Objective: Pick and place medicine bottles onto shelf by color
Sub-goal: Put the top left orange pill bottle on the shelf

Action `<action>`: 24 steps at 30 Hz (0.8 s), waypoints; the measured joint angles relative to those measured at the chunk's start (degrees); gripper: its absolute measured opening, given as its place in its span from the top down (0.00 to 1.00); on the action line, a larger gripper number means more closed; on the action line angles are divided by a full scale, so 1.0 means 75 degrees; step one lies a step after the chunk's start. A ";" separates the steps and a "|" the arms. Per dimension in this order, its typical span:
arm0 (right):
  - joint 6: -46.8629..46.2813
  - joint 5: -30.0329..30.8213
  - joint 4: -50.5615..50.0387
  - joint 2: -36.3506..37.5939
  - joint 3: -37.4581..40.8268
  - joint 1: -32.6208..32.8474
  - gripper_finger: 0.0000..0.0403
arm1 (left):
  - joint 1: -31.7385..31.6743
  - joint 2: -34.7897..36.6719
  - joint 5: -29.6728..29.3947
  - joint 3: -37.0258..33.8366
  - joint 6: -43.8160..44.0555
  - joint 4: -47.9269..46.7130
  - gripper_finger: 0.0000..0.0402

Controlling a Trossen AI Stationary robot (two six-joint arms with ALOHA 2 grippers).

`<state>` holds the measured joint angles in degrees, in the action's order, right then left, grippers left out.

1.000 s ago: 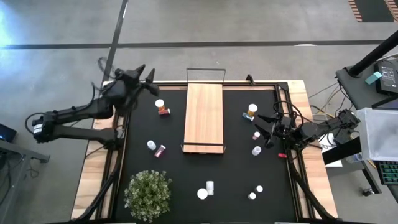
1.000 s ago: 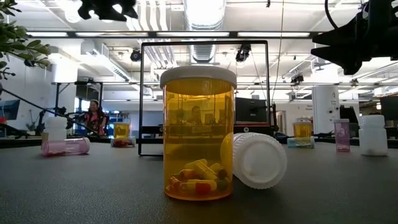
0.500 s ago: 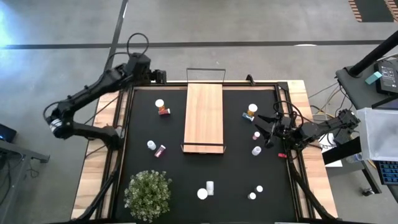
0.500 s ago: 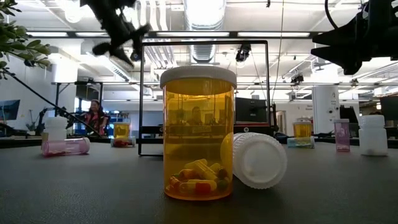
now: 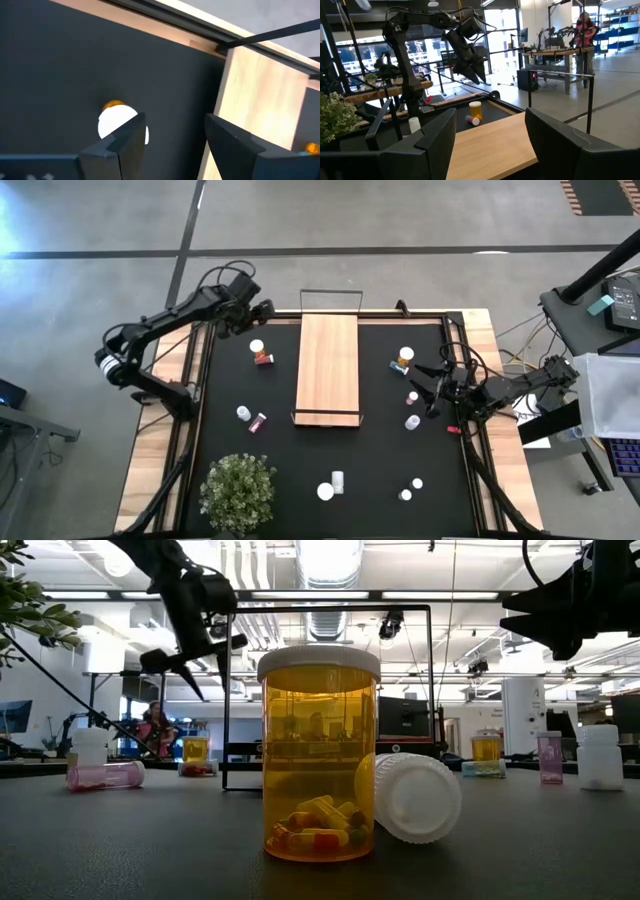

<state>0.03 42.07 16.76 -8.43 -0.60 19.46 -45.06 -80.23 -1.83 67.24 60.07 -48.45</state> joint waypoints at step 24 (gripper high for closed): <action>0.0000 0.0001 0.0003 0.0000 0.0001 0.0000 0.43 | 0.0026 -0.0912 0.0178 -0.0104 -0.0032 -0.0815 0.53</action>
<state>0.03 42.07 16.78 -8.43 -0.60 19.46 -44.86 -87.07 -0.49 66.46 59.83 -54.57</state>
